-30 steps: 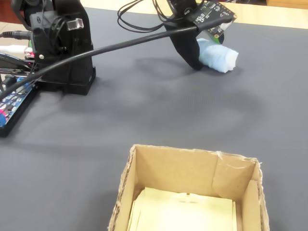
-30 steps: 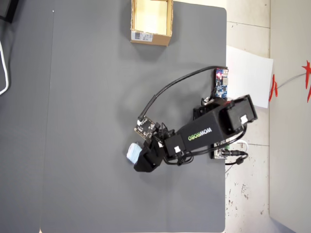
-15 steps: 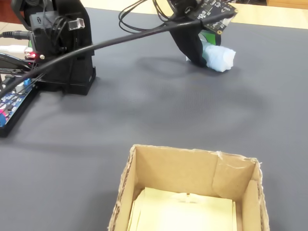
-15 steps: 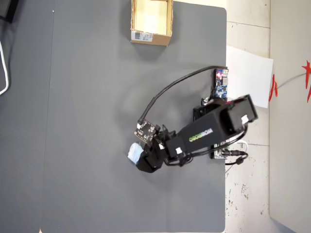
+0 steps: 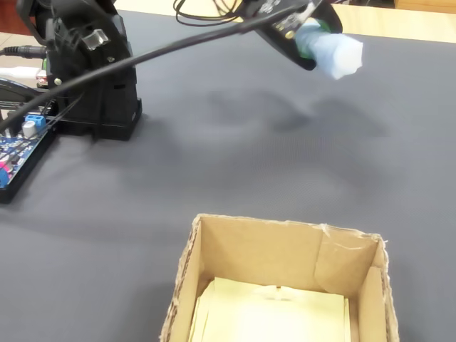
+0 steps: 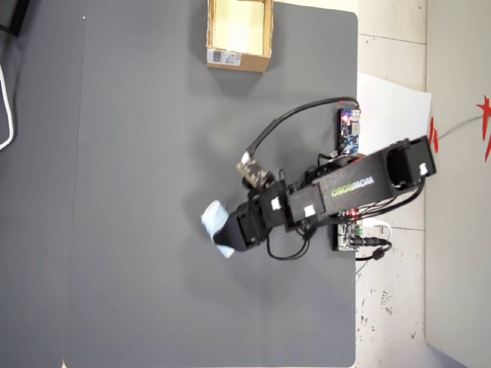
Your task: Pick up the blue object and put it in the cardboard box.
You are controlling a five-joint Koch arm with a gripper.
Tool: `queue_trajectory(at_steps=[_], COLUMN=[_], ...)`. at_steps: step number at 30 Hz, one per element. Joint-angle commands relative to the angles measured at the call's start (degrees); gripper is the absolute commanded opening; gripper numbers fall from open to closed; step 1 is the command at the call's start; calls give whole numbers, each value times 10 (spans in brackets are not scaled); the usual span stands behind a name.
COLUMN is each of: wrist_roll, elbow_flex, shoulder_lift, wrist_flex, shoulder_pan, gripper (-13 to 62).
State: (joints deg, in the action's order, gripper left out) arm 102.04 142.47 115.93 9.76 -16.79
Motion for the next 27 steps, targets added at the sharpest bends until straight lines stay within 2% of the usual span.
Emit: queue_trajectory(at_steps=[1,11,15,19,27], wrist_roll=[-14,-60,-171,-287,-323], elbow_flex=[-9,63,50,15,-86], shoulder_lift=[54,151,164,164,97], wrist_flex=[-66,-118,-142,-142,-84], shoulder_pan=[23,149,279,416,555], gripper=[51,52,52,52,52])
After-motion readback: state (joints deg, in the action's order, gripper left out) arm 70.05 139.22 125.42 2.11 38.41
